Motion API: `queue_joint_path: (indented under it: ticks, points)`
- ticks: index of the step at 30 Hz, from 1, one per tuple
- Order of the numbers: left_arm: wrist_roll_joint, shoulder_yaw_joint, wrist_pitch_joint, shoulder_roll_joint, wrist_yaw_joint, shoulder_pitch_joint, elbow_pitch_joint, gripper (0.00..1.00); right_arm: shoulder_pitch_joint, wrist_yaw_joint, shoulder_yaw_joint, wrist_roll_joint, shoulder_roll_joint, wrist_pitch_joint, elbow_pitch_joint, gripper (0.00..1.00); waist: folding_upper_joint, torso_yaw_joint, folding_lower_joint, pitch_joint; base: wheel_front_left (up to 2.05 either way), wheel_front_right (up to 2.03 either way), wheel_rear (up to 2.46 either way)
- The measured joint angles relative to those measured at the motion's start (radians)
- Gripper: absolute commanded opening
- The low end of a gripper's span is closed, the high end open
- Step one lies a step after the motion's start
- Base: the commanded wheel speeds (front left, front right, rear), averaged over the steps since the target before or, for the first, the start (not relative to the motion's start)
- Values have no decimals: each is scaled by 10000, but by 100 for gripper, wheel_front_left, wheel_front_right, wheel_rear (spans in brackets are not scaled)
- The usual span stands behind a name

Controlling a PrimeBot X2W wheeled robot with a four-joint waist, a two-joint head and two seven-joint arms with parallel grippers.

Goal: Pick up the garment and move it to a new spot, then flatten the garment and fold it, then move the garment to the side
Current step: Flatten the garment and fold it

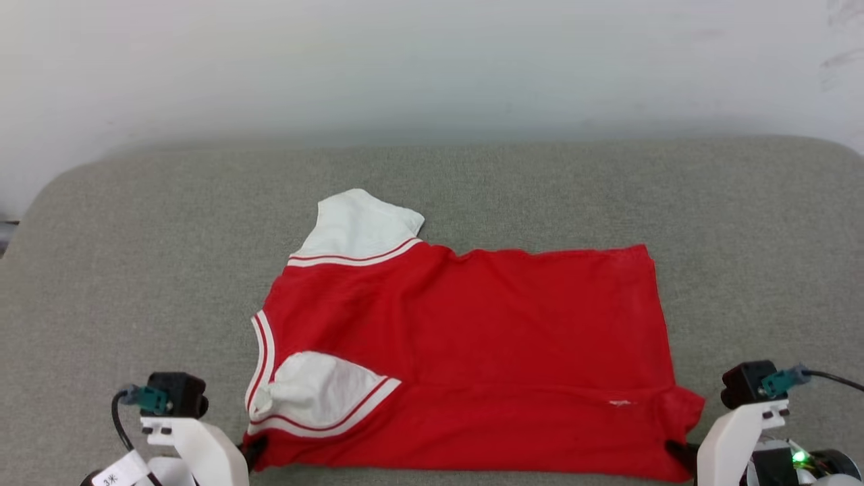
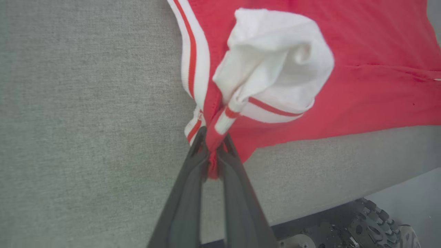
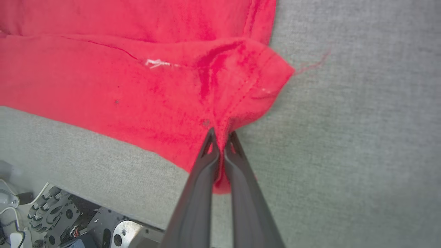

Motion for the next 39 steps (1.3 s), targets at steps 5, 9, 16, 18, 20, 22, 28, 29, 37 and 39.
queue_joint_path:
  ticks: [5,9,16,18,20,22,28,29,37,39]
  points:
    - [-174,4,2,276,355,871,-460,0,897,-2,-222,82,-19,236,-531,0,1,-10,-1,-684,0,0,0]
    - [-353,63,0,431,533,1421,-702,0,1526,-2,-481,42,54,353,-999,0,0,3,-2,-985,0,0,0]
    - [-594,-105,-244,15,487,1944,10,0,2147,-2,-815,-242,600,90,-968,0,0,-49,-1,-997,0,0,0]
    - [-600,-194,-326,-259,334,1815,366,0,2172,-2,-871,-286,727,-111,-794,47,0,-16,-1,-978,0,0,0]
    - [-591,-242,-422,-454,247,1684,769,96,2172,-2,-884,-291,834,-389,-675,100,0,6,0,-963,0,0,0]
    - [-610,-263,-500,-642,102,1540,1099,100,2159,-2,-920,-349,947,-911,-683,100,0,11,0,-958,0,0,0]
    - [-316,-104,-1170,-763,-109,1036,1406,100,1950,-2,-1198,-872,1195,-3114,-1172,100,0,-52,0,-1002,0,0,0]
    - [-215,-15,-1373,-761,-119,958,1404,100,1888,-2,-1267,-1053,1264,-3517,-1292,100,0,-74,0,-1013,0,0,0]
    - [807,267,-2662,-759,29,30,1304,100,1468,-2,-1718,-2161,1676,-5557,-2219,100,0,-288,0,-979,0,0,0]
    - [1110,330,-3014,-890,136,-358,1315,100,1333,-2,-1764,-2353,1743,-5753,-2531,100,0,-359,0,-885,0,0,0]
